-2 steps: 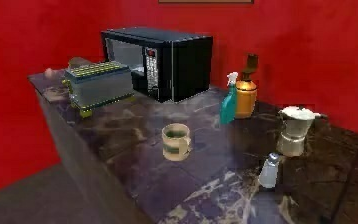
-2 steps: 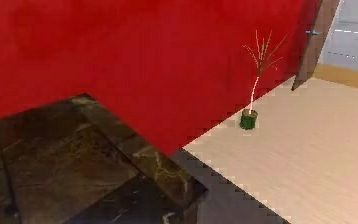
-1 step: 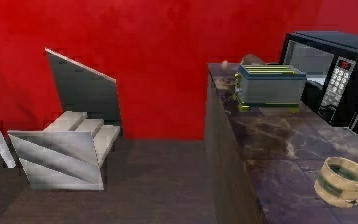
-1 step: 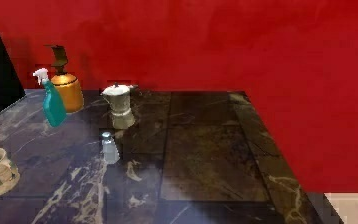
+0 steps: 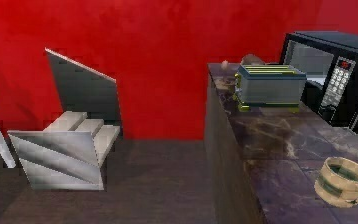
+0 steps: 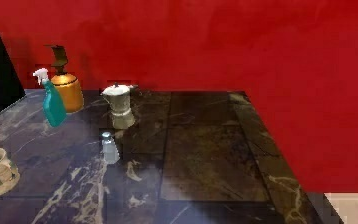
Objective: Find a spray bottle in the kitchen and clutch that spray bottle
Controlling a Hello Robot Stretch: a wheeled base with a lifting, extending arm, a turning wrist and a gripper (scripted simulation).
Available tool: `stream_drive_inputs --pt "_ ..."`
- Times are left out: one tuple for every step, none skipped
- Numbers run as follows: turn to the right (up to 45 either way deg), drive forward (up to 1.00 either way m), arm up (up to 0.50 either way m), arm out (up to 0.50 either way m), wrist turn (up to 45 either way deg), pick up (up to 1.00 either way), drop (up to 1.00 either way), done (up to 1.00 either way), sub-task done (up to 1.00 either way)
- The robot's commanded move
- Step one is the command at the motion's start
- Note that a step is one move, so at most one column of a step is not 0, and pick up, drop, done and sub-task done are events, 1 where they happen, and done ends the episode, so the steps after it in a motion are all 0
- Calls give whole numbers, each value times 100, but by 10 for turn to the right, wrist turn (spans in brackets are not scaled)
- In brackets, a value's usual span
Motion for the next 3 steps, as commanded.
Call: stream_drive_inputs --pt "0 10 0 0 0 0 0 0 0" --pt "-210 0 0 0 0 0 0 0 0" --pt "0 0 50 0 0 0 0 0 0"
